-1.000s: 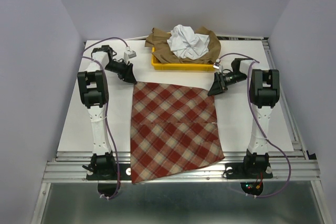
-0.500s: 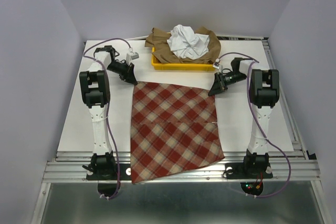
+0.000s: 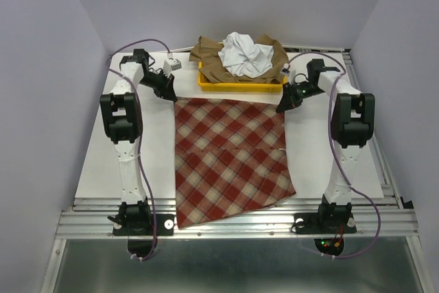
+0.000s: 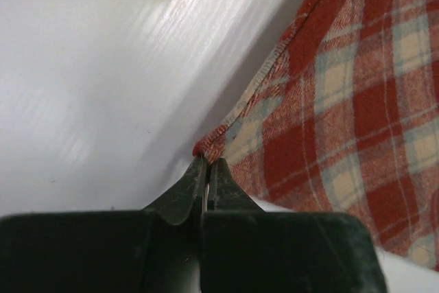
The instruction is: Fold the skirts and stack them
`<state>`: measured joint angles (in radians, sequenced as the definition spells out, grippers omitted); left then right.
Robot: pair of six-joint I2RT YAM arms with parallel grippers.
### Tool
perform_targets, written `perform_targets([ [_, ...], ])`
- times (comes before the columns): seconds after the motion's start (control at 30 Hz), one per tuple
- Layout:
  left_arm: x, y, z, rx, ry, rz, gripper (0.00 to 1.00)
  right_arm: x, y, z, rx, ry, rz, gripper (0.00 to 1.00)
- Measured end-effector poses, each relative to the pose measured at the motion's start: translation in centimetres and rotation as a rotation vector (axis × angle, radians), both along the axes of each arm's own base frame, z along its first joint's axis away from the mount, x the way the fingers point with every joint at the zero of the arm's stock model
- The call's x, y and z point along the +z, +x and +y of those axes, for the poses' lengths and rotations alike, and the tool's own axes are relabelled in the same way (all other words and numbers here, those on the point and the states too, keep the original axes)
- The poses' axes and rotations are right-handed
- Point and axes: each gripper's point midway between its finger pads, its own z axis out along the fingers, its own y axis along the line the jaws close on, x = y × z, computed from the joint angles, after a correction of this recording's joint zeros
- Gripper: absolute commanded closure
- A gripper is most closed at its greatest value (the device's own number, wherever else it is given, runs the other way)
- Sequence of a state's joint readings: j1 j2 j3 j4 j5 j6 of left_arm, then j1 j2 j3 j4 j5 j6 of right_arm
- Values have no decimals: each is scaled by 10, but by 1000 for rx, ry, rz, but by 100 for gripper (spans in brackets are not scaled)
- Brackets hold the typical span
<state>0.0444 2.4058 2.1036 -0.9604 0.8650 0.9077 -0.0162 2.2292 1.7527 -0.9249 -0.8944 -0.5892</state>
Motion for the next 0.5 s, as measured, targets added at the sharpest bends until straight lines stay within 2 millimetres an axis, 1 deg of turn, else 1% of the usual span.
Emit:
perform_targets([
  [0.2,59,13,0,-7,16,-154,100,34,17,-6,1,-46,-154,99],
  [0.23,64,14,0,-7,16,-167,100,37,19,-7,1,-49,-166,99],
  [0.37,98,22,-1,6,17,-257,100,52,32,-10,-7,-68,-242,99],
  [0.47,119,33,-1,21,16,-317,100,66,47,-12,-23,-77,-300,99],
  [0.5,125,37,0,25,18,-340,100,75,54,-12,-29,-77,-326,99],
])
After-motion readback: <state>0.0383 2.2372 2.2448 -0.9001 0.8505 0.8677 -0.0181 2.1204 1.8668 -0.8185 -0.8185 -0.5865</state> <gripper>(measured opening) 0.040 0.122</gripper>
